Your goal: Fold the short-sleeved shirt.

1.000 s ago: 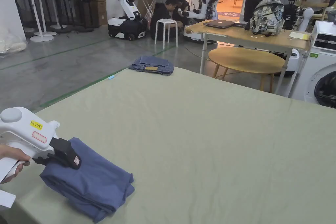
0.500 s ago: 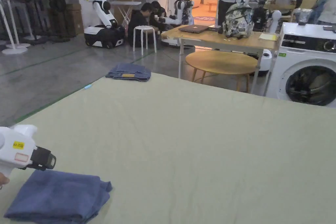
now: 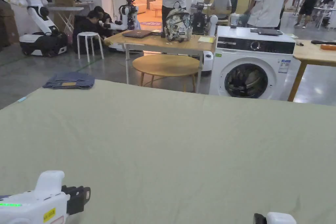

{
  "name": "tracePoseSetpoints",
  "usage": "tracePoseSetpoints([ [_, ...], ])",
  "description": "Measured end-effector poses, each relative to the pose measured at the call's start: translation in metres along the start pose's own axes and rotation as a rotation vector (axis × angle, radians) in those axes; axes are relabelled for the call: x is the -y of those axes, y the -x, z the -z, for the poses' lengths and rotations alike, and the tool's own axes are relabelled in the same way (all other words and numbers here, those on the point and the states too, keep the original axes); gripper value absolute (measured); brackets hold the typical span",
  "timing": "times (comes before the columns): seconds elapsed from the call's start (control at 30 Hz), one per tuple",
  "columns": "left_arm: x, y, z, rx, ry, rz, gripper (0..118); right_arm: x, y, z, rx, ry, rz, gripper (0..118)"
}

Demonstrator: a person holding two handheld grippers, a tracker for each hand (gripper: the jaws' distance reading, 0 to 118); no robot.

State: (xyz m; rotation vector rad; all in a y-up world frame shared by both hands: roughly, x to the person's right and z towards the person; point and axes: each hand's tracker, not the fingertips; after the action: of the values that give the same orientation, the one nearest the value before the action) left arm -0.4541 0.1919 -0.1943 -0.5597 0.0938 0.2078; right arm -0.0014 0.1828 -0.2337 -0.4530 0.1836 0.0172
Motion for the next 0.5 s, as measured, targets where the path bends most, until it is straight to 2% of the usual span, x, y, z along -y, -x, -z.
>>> tracePoseSetpoints([
  [0.1,0.012,-0.065,0.000,-0.036,-0.102,0.040,25,-0.006,-0.006,-0.003,0.025,-0.044,0.010,0],
  [0.17,0.016,-0.097,0.000,-0.052,-0.177,0.058,15,-0.011,-0.009,-0.004,0.037,-0.074,0.019,0],
  [0.23,0.018,-0.123,-0.003,-0.066,-0.230,0.093,12,-0.016,-0.011,-0.006,0.040,-0.097,0.022,0],
  [0.3,0.019,-0.147,-0.008,-0.090,-0.300,0.126,3,-0.021,-0.012,-0.007,0.042,-0.130,0.013,0],
  [0.37,0.018,-0.164,-0.013,-0.117,-0.343,0.145,0,-0.026,-0.012,-0.010,0.045,-0.161,0.005,0],
  [0.5,0.014,-0.178,-0.017,-0.085,-0.379,0.124,0,-0.034,-0.012,-0.014,0.037,-0.214,-0.018,0],
])
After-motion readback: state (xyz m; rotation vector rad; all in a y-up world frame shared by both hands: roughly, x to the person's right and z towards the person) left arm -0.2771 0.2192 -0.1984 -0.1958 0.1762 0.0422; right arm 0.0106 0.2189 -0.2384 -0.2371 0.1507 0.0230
